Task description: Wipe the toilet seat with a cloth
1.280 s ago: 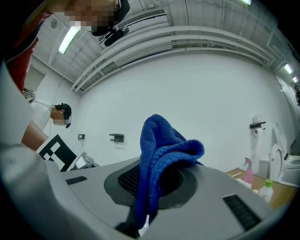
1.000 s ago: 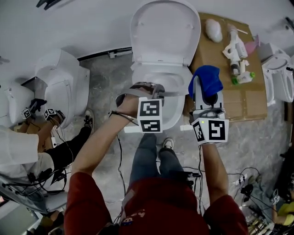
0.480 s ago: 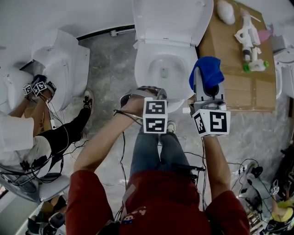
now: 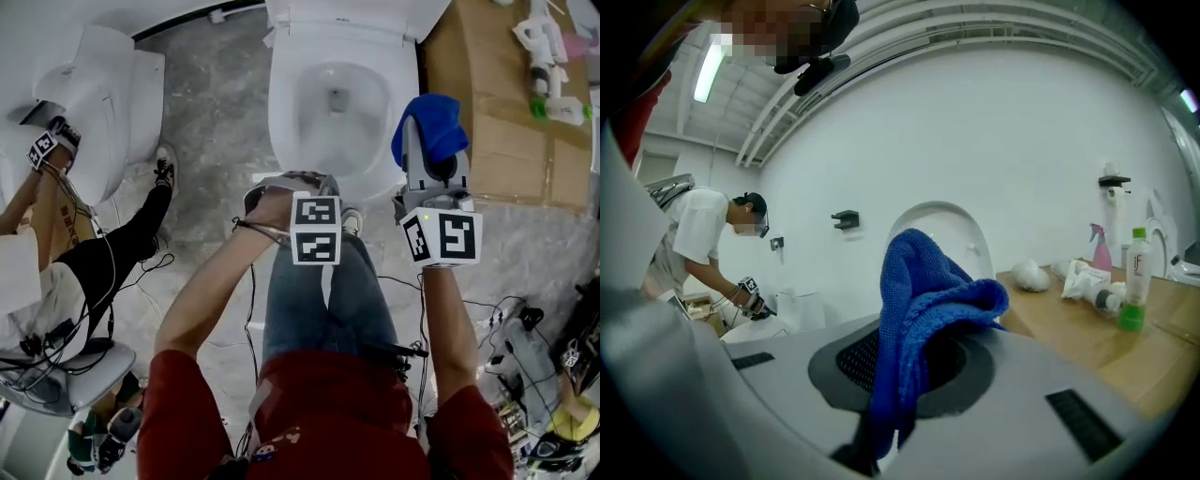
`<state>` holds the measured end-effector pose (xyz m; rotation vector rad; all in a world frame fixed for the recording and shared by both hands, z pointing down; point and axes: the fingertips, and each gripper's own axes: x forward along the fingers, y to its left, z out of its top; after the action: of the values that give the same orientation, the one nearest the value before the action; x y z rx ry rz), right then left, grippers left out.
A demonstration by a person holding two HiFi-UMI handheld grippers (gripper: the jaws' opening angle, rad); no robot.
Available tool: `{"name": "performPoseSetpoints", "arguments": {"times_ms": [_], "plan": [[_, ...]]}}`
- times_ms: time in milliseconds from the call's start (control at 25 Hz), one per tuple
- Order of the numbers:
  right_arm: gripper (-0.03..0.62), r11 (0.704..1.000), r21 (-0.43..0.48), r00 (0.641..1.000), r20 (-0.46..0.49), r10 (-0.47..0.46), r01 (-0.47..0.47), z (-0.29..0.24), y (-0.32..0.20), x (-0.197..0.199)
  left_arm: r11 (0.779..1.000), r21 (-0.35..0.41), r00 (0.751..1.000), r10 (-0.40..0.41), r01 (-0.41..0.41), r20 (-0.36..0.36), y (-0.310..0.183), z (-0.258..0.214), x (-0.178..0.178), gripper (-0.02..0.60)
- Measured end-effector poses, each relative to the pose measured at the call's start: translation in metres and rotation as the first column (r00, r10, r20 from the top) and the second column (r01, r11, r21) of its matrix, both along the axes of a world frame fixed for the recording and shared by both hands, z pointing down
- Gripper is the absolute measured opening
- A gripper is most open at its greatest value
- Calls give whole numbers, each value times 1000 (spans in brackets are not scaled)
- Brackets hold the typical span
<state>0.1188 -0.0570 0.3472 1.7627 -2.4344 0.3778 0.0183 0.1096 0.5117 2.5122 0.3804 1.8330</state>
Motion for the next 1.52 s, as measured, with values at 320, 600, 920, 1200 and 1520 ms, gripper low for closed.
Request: {"name": "performPoseSetpoints", "arguments": {"times_ms": [320,600,920,1200,1520], "plan": [[52,995,-104,1000,-12,3,-5,100,13,-2,997,-72,999,-27,29,24,28,95,-9,54],[52,987,-161,1000,-19,-12,8,162,18,-14,993,-104,998,-48,52,40,35,161,-15,43],[52,971,-235,999,-12,-37,33,209,36,-29,995,-61,997,-72,73,29,34,200,-15,37],[52,920,-373,993,32,-115,119,251,79,-67,974,-58,970,-226,221,-95,25,181,-19,31],[57,782,-576,969,82,-234,238,314,139,-127,625,28,540,-650,780,-534,-66,91,-73,23]]}}
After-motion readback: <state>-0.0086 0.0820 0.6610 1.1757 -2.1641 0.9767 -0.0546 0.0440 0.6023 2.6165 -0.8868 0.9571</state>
